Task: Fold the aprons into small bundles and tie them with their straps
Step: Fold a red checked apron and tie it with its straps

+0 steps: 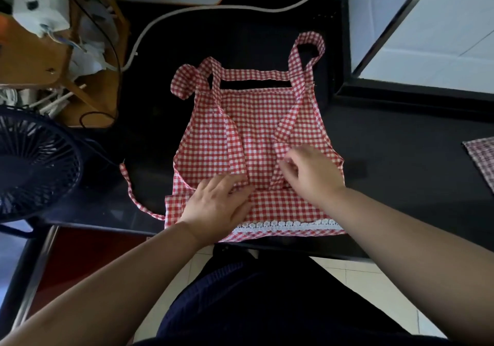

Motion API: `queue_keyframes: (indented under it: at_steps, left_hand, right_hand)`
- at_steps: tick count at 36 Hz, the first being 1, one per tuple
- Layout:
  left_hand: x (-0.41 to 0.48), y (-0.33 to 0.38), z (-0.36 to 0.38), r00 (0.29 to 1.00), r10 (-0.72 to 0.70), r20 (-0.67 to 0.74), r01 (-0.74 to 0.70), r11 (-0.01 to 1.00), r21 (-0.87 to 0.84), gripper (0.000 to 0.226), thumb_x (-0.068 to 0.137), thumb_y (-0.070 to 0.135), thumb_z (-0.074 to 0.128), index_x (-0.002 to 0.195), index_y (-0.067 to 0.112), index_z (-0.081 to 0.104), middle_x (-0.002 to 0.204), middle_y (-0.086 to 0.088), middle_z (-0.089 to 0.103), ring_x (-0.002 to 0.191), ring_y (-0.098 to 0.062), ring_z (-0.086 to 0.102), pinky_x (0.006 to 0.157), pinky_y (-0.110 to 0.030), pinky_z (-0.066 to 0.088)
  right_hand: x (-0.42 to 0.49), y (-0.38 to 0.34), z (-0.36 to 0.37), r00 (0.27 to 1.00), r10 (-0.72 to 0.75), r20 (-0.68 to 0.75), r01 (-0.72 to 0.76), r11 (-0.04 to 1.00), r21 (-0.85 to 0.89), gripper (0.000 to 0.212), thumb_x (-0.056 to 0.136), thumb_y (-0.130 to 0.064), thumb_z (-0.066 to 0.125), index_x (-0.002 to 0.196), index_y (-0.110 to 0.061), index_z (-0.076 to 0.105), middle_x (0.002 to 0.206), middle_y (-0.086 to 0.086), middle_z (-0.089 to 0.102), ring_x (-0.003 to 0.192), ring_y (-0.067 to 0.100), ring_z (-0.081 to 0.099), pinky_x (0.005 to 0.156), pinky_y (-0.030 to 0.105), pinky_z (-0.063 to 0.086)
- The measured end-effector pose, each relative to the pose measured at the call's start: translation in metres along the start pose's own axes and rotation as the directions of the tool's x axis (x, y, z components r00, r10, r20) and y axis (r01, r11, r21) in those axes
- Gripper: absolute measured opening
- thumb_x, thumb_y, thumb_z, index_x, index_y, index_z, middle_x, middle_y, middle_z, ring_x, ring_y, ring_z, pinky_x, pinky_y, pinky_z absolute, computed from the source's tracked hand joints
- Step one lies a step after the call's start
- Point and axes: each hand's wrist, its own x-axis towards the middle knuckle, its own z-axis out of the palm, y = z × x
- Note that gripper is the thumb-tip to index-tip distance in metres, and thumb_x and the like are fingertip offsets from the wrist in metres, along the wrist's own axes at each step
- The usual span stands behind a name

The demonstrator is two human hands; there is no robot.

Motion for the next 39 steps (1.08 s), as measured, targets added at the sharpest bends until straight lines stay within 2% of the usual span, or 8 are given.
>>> queue_keyframes:
  at_steps: [4, 7, 14, 17, 26, 33, 36, 39]
  left_hand:
    - [-0.004, -0.001, 0.005, 0.925, -0.175, 0.337, 0.158, 0.984, 0.078, 0.093, 0.076, 0.079, -0.01, 0.154, 0.032, 0.009, 0.162, 0.006, -0.005, 0.149, -0.018, -0.004, 0.118, -0.041, -0.002]
    - [-0.003, -0.003, 0.01, 0.905, -0.202, 0.376, 0.151, 0.975, 0.161, 0.096, 0.069, 0.075, -0.017, 0.153, 0.03, -0.006, 0.16, 0.005, -0.019, 0.147, -0.019, -0.016, 0.117, -0.043, -0.009]
    - [-0.024, -0.005, -0.004, 0.994, 0.024, 0.107, -0.045, 0.979, 0.199, 0.074, 0.084, 0.069, 0.032, 0.137, 0.019, 0.045, 0.139, -0.004, 0.043, 0.124, -0.025, 0.043, 0.104, -0.051, 0.035]
    - [-0.036, -0.008, -0.003, 0.972, 0.037, 0.23, -0.107, 0.949, 0.296, 0.089, 0.07, 0.081, 0.038, 0.136, 0.022, 0.047, 0.13, -0.001, 0.048, 0.112, -0.021, 0.044, 0.091, -0.047, 0.049]
    - [-0.013, 0.007, -0.014, 0.904, -0.157, 0.399, 0.04, 0.957, 0.287, 0.095, 0.079, 0.058, 0.066, 0.152, 0.024, 0.015, 0.149, 0.002, 0.026, 0.135, -0.021, 0.03, 0.113, -0.039, 0.028]
    - [0.019, -0.005, -0.053, 0.853, -0.178, 0.491, 0.227, 0.973, -0.043, 0.041, 0.083, 0.02, 0.062, 0.124, 0.021, 0.056, 0.119, 0.0, 0.061, 0.102, -0.017, 0.055, 0.082, -0.028, 0.045]
    - [0.034, -0.022, -0.066, 0.843, -0.247, 0.479, 0.354, 0.924, -0.147, 0.025, 0.09, 0.026, 0.061, 0.114, 0.022, 0.057, 0.111, -0.001, 0.061, 0.095, -0.018, 0.055, 0.074, -0.029, 0.042]
    - [0.043, -0.038, -0.063, 0.878, -0.351, 0.326, 0.373, 0.928, -0.004, 0.025, 0.091, 0.051, 0.054, 0.096, 0.027, 0.052, 0.111, -0.005, 0.062, 0.096, -0.023, 0.056, 0.079, -0.033, 0.04]
  right_hand:
    - [-0.014, 0.0, 0.005, 0.883, 0.048, 0.467, 0.031, 0.987, -0.161, 0.069, 0.099, -0.056, 0.022, 0.153, -0.016, 0.008, 0.161, 0.005, 0.004, 0.146, 0.025, 0.012, 0.118, 0.041, 0.017]
    - [-0.016, 0.002, 0.01, 0.797, 0.167, 0.581, -0.025, 0.969, -0.244, 0.076, 0.093, -0.066, 0.008, 0.152, -0.023, -0.012, 0.158, 0.002, -0.023, 0.147, 0.026, -0.01, 0.119, 0.048, -0.005]
    - [-0.035, 0.005, -0.005, 0.9, -0.131, 0.416, 0.217, 0.962, -0.166, 0.098, 0.073, -0.08, 0.048, 0.149, -0.028, 0.015, 0.155, -0.004, 0.013, 0.142, 0.017, 0.017, 0.115, 0.037, 0.01]
    - [-0.044, 0.006, -0.008, 0.904, -0.139, 0.404, 0.193, 0.977, -0.095, 0.092, 0.069, -0.081, 0.053, 0.143, -0.032, 0.027, 0.145, -0.011, 0.027, 0.132, 0.012, 0.028, 0.112, 0.031, 0.018]
    - [-0.049, 0.009, -0.001, 0.852, -0.147, 0.503, 0.269, 0.947, -0.178, 0.077, 0.081, -0.053, 0.061, 0.146, -0.026, 0.031, 0.145, -0.003, 0.037, 0.129, 0.019, 0.039, 0.109, 0.033, 0.031]
    - [-0.027, 0.012, -0.021, 0.853, -0.043, 0.52, 0.01, 0.998, 0.066, 0.026, 0.085, -0.036, 0.058, 0.107, -0.024, 0.056, 0.101, -0.006, 0.06, 0.094, 0.017, 0.057, 0.081, 0.029, 0.046]
    - [-0.014, 0.013, -0.035, 0.892, 0.047, 0.449, -0.039, 0.999, -0.027, 0.031, 0.09, -0.042, 0.052, 0.114, -0.023, 0.046, 0.099, -0.004, 0.059, 0.083, 0.013, 0.055, 0.072, 0.029, 0.046]
    - [-0.004, 0.017, -0.036, 0.95, 0.091, 0.299, -0.008, 0.963, -0.269, 0.047, 0.096, -0.046, 0.041, 0.138, -0.024, 0.033, 0.123, 0.001, 0.056, 0.107, 0.023, 0.056, 0.098, 0.04, 0.038]
